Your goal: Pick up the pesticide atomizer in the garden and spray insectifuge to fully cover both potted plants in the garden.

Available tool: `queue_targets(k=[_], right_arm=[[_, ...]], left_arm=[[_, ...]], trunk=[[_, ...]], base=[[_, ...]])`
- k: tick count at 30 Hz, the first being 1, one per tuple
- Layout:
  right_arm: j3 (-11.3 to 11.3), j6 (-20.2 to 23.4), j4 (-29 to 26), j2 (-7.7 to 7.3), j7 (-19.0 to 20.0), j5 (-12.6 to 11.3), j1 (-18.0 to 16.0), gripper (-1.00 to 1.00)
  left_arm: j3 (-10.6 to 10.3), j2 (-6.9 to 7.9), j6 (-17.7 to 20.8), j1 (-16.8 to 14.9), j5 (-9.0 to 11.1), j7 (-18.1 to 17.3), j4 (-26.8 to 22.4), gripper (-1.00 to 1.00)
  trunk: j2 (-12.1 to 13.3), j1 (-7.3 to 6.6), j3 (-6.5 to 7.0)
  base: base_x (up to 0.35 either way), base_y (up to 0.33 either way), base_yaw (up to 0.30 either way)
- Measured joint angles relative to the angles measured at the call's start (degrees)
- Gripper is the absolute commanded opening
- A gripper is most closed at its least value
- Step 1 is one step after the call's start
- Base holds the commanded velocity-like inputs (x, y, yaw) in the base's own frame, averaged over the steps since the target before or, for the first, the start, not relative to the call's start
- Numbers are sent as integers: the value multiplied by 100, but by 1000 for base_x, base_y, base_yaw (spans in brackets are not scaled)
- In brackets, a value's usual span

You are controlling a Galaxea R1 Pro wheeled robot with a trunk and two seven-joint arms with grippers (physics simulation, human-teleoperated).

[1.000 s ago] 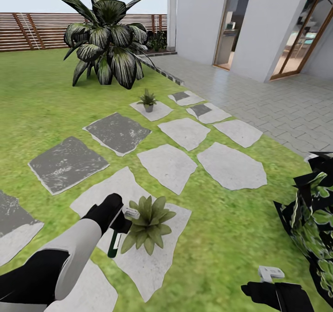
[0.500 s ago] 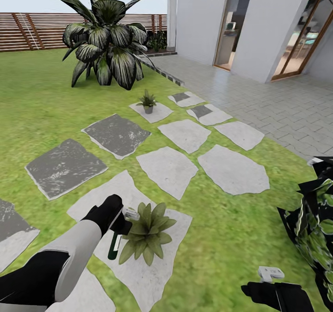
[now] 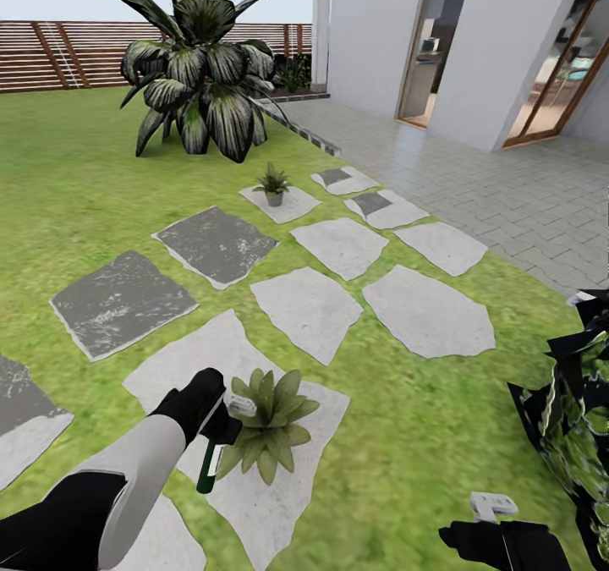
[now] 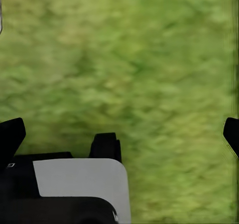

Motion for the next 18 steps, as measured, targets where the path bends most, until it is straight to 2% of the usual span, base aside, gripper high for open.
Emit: queue_targets(k=[3,11,18], right_arm=[[-6,-1,4,0,1,-3,0,100],[7,-2,1,-1,1,4,0,100],[12,-5,9,-1,0,-10,-1,100]], left_arm=[[8,-102,5,10,24,5,0,-100],[-3,-126,3,8,-13,13,4,-100],[-4,-122,13,5,-18,15,9,-100]], trunk=[[0,0,0],[0,0,0],[0,-1,0]], base=[[0,-105,0],[4,-10,0],[103,227,0]])
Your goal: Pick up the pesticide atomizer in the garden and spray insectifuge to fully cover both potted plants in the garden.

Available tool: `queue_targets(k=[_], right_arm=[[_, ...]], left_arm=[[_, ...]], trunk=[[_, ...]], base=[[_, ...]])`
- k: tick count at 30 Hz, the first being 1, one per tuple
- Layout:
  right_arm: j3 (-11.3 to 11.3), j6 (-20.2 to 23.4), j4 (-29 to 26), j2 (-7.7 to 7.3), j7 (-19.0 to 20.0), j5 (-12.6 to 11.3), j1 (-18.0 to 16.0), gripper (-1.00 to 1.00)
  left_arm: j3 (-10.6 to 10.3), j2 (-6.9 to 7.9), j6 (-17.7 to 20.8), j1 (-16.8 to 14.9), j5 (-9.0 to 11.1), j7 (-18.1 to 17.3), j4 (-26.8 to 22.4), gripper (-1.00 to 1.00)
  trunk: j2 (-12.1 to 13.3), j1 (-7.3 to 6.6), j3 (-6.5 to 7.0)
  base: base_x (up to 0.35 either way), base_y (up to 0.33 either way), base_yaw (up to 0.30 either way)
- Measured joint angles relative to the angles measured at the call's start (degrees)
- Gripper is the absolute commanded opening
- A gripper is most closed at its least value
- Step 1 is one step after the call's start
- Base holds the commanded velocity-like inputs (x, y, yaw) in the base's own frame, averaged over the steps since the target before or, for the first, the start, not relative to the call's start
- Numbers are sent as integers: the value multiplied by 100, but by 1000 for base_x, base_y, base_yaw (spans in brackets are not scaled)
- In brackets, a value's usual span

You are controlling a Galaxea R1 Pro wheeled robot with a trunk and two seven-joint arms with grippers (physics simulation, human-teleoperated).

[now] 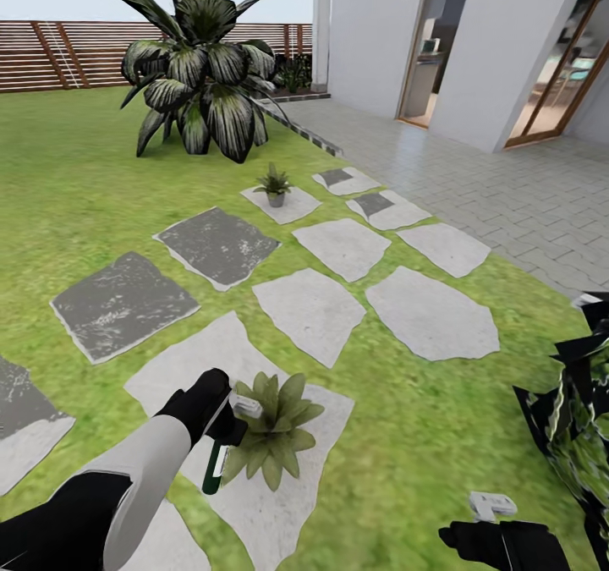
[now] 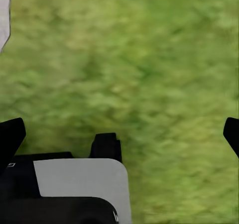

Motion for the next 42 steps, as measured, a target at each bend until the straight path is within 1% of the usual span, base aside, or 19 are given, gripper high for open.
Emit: queue_targets(k=[2,4,5,8,10,14,16,19,21,25,32,38,42], right_arm=[[18,1,-8,0,0,-1,0,100],[128,3,-18,6,-10,-1,0,100],[485,8,-25,10,-26,-16,0,100],[1072,5,-40,6,-40,-3,-1,100],[1161,2,-49,1,-42,5,-1,100],[1213,2,-55,-6,-40,-2,-1,100],[1206,2,-40,-8,-35,-13,-1,100],[1203,2,-27,-8,-30,-18,-1,100],[1202,2,-21,-8,-29,-19,-1,100],[1202,2,-20,-8,-30,-20,-1,100],[1202,0,-20,-8,-33,-20,-1,100],[1202,-2,-20,-8,-34,-20,-1,100],[1202,-1,-20,-8,-33,-19,-1,100]], left_arm=[[-4,0,-2,0,-1,0,0,-100],[-6,0,-2,0,1,0,0,-100],[-8,0,-3,0,1,0,1,-100],[-1,0,-3,0,2,0,0,-100],[0,-3,-2,0,5,0,0,-100],[-2,-7,-2,8,2,0,37,-100],[-21,-7,-7,55,-5,-1,284,-100],[-41,-3,-10,109,-12,-1,456,-100],[-50,6,-15,347,-7,-1,508,-100],[-51,28,-20,633,-15,-1,519,-100],[-34,-4,-20,676,-16,-3,519,-100],[-32,-8,-21,677,-14,0,519,-100],[-32,-7,-21,677,-18,0,519,-100]], trunk=[[0,0,0],[0,1,0],[0,1,0],[0,1,0],[0,1,0],[0,1,0],[0,1,-1],[0,1,0],[0,1,-1],[0,1,0],[0,1,0],[0,-2,0],[0,1,0]], base=[[99,170,0],[37,58,0],[12,18,0],[4,7,0],[1,1,0],[0,0,0],[0,0,0],[0,0,0],[0,0,0],[0,0,0],[21,0,0],[282,0,0],[68,0,0]])
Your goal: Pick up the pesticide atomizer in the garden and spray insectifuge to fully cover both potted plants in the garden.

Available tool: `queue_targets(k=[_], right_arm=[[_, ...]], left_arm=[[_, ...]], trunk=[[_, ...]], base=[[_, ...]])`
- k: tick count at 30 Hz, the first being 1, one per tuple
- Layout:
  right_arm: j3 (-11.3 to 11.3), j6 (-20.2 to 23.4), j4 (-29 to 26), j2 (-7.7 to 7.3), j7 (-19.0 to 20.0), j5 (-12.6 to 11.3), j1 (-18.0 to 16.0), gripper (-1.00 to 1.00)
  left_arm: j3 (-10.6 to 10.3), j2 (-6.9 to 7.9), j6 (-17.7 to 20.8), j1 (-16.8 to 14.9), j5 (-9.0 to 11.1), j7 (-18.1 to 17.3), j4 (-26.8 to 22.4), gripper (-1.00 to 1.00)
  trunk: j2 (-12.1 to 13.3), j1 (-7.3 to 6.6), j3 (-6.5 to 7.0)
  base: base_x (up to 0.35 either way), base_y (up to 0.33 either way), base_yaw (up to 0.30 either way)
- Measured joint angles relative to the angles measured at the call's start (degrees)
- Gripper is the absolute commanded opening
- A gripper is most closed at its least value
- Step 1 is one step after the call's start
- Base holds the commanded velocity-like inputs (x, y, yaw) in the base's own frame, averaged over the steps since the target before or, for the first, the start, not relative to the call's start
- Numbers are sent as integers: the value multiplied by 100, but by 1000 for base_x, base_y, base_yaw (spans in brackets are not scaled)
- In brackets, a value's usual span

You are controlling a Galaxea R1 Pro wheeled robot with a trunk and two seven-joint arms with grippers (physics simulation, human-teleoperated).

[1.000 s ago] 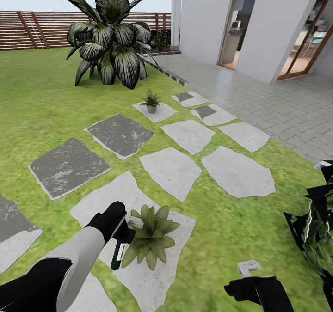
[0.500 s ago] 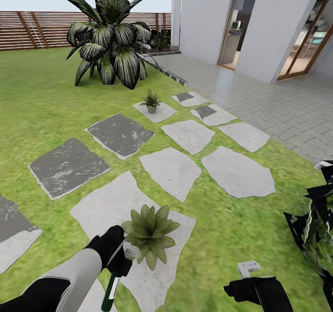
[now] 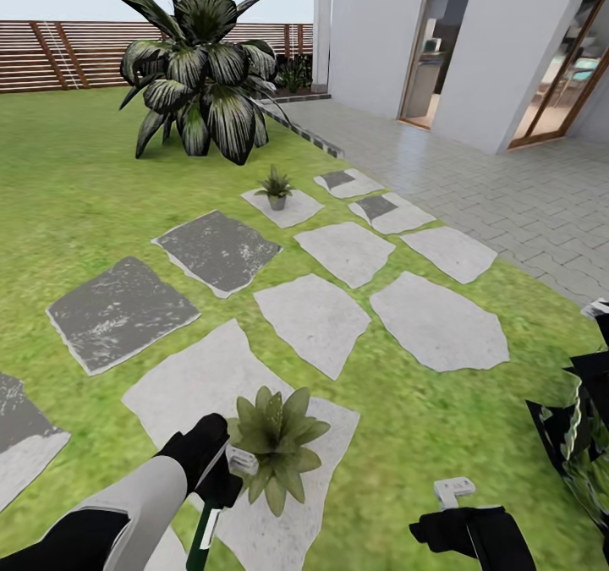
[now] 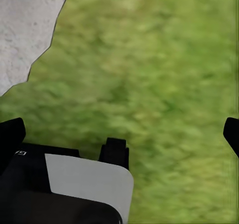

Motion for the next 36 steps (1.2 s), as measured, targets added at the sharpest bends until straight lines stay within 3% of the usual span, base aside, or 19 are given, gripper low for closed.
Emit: queue_targets(k=[17,27,36], right_arm=[[0,2,0,2,-1,-1,0,100],[0,2,3,0,1,5,0,100],[0,3,8,0,7,7,1,100]], left_arm=[[9,-9,0,0,5,0,0,-100],[15,-101,2,43,12,-8,0,-100],[-20,-90,5,43,1,-4,9,-100]], trunk=[[0,0,0],[0,0,0],[0,0,0]], base=[[69,-43,0],[0,0,-1],[0,0,-234]])
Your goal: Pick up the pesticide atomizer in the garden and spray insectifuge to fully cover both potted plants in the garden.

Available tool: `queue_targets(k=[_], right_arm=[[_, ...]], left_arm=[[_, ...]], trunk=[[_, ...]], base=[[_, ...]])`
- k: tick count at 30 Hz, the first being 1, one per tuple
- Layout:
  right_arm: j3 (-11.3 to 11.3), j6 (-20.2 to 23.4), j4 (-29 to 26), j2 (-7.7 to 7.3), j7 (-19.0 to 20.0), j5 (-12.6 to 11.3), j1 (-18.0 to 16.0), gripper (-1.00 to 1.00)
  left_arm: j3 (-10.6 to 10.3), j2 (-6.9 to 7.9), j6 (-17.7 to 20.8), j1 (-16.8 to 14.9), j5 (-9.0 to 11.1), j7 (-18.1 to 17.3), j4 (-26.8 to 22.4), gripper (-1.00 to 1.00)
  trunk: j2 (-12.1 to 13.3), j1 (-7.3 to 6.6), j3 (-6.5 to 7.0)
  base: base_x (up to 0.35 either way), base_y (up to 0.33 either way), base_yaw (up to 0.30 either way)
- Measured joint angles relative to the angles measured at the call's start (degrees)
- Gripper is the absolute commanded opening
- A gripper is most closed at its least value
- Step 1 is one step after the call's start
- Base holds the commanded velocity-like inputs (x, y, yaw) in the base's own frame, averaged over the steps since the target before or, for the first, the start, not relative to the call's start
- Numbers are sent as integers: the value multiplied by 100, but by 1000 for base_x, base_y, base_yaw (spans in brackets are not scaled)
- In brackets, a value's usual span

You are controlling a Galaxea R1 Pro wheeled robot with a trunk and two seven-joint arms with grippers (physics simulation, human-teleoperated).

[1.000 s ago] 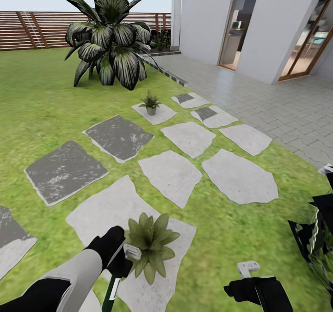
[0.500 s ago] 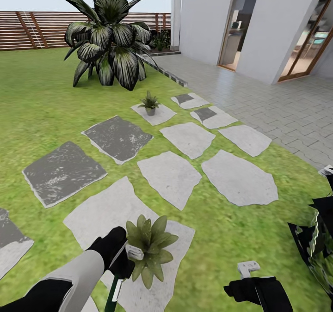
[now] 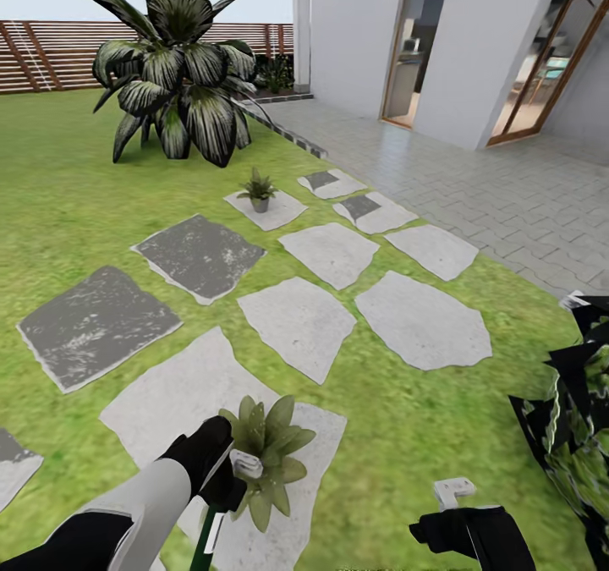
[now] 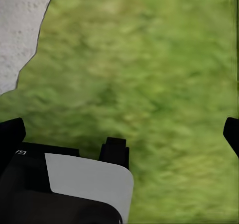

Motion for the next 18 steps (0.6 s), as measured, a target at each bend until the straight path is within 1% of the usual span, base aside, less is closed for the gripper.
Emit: queue_targets(k=[2,6,8,10,11,12,13,15,18], right_arm=[[0,0,0,0,-1,0,0,100],[1,0,-1,0,0,1,-1,100],[0,0,0,1,0,1,-1,100],[0,0,-2,1,0,1,-1,100],[0,0,-1,1,0,1,-1,100],[0,0,0,0,0,-1,-1,100],[0,0,0,0,0,0,-1,100],[0,0,-1,0,0,1,-1,100],[1,0,0,1,0,1,-1,100]], left_arm=[[-5,3,1,0,-9,3,7,-100],[-17,8,3,1,-16,3,51,-100],[-23,13,4,2,-21,3,340,-100],[-46,21,3,1,-31,4,465,-100],[-71,26,2,1,-37,5,498,-100],[-179,34,0,7,-52,4,544,-100],[-232,37,2,16,-42,6,553,-100],[-284,42,0,41,-38,7,559,-100],[-306,51,-4,55,-37,7,561,-100]], trunk=[[0,0,0],[0,0,0],[0,0,0],[0,0,0],[0,0,0],[0,0,0],[0,0,0],[0,0,0],[0,0,0]], base=[[0,0,-161],[0,0,-36],[0,0,-4],[0,0,-2],[0,0,0],[0,0,0],[0,0,0],[0,0,0],[0,0,0]])
